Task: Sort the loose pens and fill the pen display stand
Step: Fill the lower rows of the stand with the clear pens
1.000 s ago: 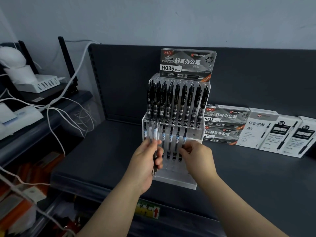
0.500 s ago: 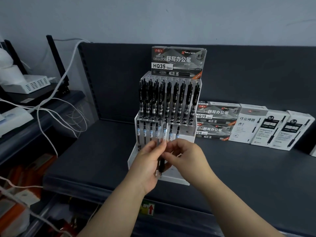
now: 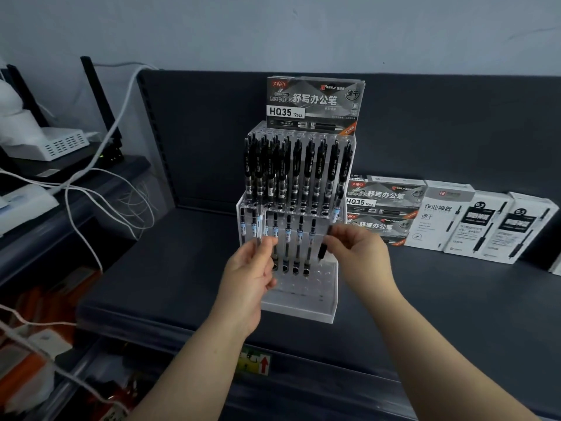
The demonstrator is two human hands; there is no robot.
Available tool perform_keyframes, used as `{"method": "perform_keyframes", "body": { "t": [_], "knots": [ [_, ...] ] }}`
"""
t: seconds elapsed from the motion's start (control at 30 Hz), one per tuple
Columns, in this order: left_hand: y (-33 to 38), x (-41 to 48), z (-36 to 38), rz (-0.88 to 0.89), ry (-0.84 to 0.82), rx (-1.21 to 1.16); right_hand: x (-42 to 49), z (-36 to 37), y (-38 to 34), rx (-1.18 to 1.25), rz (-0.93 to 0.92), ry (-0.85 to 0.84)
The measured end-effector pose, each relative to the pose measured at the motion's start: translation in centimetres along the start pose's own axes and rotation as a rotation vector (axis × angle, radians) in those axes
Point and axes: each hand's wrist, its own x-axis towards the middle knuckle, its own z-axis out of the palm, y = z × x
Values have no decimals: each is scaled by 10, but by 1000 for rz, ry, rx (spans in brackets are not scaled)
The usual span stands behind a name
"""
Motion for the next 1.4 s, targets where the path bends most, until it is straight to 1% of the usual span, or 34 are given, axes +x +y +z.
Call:
{"method": "perform_keyframes", "body": {
  "t": [0.13, 0.37, 0.63, 0.8, 0.87, 0.93, 1.03, 1.1, 1.23, 1.3, 1.4],
  "knots": [
    [-3, 1, 1, 11, 22, -21, -2, 9, 13, -160, -28, -17],
    [-6, 1, 3, 14, 1, -32, -7, 19, 28, -395, -64, -44],
    [-12, 1, 4, -1, 37, -15, -8, 20, 29, -434, -109, -66],
    [-16, 1, 9, 25, 37, 39, -10, 15, 31, -399, -107, -82],
    [-17, 0, 12, 41, 32, 63, -14, 8, 27, -322, -100, -47],
    [-19, 0, 17, 54, 23, 73, -20, 1, 18, -208, -128, -47],
    [-21, -2, 26, 61, -14, 59, -32, -6, 0, -49, -148, -189],
    [-22, -3, 32, 61, -49, 80, -35, -9, -4, -30, -153, -259],
    [-22, -7, 41, 98, -82, 126, -31, -16, -1, -61, -175, -270],
    [-21, -9, 39, 170, -67, 230, -24, -22, 1, -23, -161, -233],
    [-24, -7, 26, 336, 16, 650, -4, -31, 10, 36, -115, -94]
  ]
}}
